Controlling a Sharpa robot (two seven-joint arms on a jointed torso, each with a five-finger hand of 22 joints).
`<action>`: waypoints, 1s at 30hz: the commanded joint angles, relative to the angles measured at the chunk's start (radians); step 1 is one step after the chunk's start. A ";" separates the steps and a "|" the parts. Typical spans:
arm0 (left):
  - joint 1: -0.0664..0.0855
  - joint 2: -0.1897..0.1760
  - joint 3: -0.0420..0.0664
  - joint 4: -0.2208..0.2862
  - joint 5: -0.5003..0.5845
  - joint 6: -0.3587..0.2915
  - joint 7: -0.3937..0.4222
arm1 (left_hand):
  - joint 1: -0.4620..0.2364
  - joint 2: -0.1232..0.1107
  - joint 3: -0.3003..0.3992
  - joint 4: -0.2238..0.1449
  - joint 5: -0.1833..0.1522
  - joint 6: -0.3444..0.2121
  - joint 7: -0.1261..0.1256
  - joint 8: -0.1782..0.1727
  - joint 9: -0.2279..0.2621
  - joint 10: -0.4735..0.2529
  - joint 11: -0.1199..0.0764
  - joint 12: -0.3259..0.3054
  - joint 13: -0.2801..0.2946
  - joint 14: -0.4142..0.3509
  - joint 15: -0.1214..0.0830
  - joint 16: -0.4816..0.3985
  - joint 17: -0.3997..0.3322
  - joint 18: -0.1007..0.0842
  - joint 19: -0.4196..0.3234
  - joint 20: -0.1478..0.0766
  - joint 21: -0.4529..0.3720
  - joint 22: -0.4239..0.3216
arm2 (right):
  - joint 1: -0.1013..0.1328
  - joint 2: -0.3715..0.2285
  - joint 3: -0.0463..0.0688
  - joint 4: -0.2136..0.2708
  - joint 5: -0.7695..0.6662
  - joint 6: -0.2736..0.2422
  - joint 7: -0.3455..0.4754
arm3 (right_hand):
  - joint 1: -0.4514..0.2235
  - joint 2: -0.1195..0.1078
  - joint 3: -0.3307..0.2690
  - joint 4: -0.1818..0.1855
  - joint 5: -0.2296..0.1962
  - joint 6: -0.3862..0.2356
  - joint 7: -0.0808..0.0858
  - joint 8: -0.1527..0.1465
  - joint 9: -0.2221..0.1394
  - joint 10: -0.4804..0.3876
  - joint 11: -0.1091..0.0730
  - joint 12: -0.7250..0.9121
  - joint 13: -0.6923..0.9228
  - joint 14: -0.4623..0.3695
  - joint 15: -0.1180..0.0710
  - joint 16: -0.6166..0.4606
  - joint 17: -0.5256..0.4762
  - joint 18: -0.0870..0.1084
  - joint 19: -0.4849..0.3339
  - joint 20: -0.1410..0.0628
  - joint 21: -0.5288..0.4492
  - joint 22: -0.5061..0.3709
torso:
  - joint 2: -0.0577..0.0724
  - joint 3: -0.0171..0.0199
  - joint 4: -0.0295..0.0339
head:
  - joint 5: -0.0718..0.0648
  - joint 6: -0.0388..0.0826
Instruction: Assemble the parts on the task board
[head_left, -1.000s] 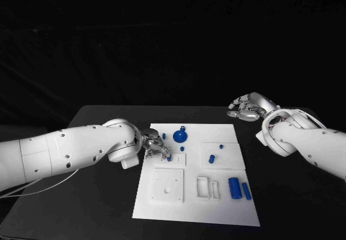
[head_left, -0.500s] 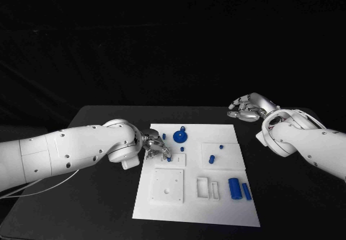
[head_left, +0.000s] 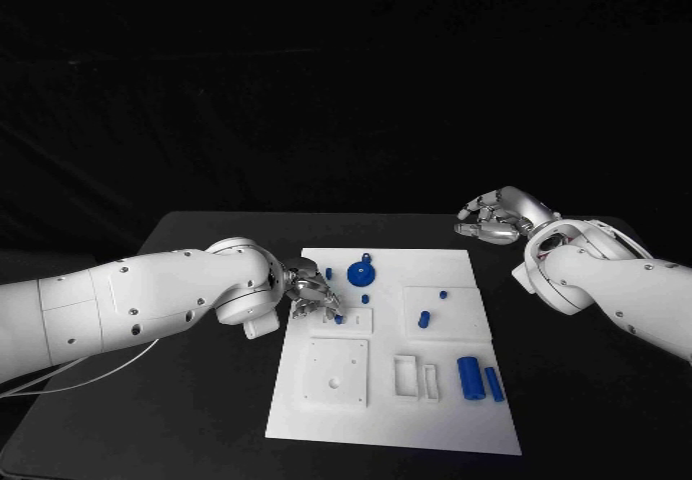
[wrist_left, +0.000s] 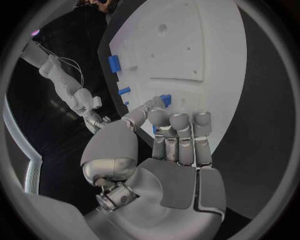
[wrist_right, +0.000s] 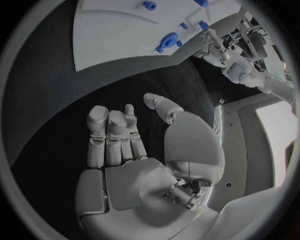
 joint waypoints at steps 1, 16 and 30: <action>0.000 -0.003 0.002 0.006 0.010 0.008 0.009 | 0.007 -0.005 -0.001 0.009 -0.008 0.004 -0.001 0.001 0.001 -0.001 -0.004 -0.003 0.002 -0.001 -0.005 -0.001 -0.002 0.013 -0.008 -0.141 0.004 -0.002 | -0.001 0.001 0.000 0.000 -0.001 0.012 0.010 | -0.002 0.012 -0.005 0.000 0.006 0.002 0.011 -0.002 -0.002 -0.003 0.004 0.004 -0.001 -0.004 0.005 -0.001 -0.001 0.085 0.002 -0.003 -0.005 0.013 | 0.000 0.0001 -0.0001 | 0.001 0.001; 0.006 -0.012 0.011 0.025 -0.097 0.002 0.004 | -0.069 -0.198 0.015 0.203 -0.088 -0.021 0.009 -0.030 0.028 -0.022 0.005 -0.021 0.014 -0.025 -0.008 -0.010 -0.010 0.015 -0.016 -0.142 0.001 -0.027 | -0.001 -0.003 0.000 0.000 -0.001 0.014 0.010 | -0.002 0.012 -0.005 0.000 0.006 0.002 0.011 -0.002 -0.002 -0.003 0.004 0.004 -0.001 -0.004 0.005 0.000 -0.001 0.085 0.002 -0.003 -0.005 0.013 | -0.001 0.0011 -0.0006 | 0.002 0.002; 0.056 -0.032 0.011 0.036 -0.041 0.034 -0.003 | -0.004 -0.169 -0.001 0.183 -0.087 -0.221 0.080 -0.178 -0.067 -0.085 0.069 -0.060 0.016 -0.085 0.022 -0.041 -0.021 -0.003 -0.067 -0.121 -0.031 -0.049 | -0.001 -0.007 0.000 -0.003 0.001 0.016 0.011 | -0.003 0.012 -0.006 0.000 0.006 0.002 0.011 -0.002 -0.002 -0.002 0.004 0.004 -0.002 -0.004 0.005 0.000 -0.001 0.085 0.003 -0.003 -0.005 0.013 | 0.000 0.0016 -0.0009 | 0.002 0.006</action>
